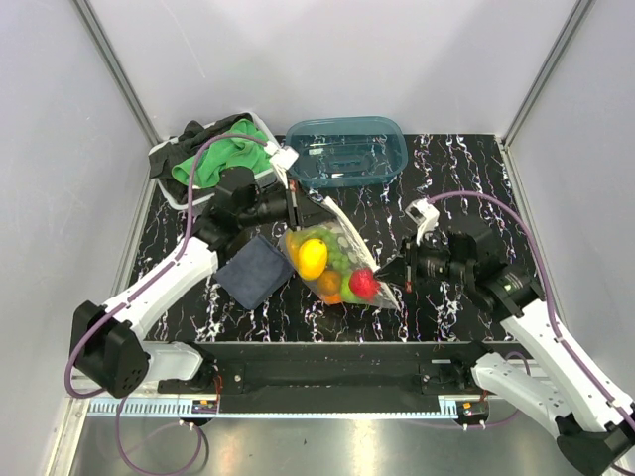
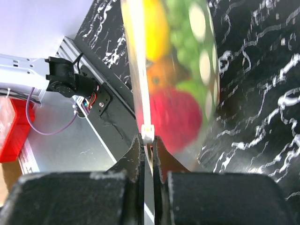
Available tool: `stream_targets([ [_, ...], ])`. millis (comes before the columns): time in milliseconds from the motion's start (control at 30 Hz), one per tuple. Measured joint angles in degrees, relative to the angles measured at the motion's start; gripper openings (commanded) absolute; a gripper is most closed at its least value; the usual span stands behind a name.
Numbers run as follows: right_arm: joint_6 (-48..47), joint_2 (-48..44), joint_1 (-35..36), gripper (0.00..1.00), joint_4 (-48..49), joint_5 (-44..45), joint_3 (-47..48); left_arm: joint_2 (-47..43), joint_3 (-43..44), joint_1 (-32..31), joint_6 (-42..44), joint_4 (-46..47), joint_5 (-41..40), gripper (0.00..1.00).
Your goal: Open the zip-top bag and remove the fake food
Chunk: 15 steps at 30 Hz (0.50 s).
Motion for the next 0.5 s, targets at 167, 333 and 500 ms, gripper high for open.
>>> stream_targets([
  [167, 4.85, -3.98, 0.00, 0.00, -0.96, 0.46, -3.89, 2.54, 1.11, 2.80, -0.15, -0.04, -0.59, 0.00],
  [333, 7.39, -9.40, 0.00, 0.00, -3.93, 1.11, -6.95, 7.28, 3.30, 3.61, -1.49, 0.74, -1.20, 0.00],
  [500, 9.97, -12.74, -0.11, 0.00, -5.49, 1.90, -8.00, 11.15, 5.49, 4.04, -3.85, 1.88, 0.59, 0.00],
])
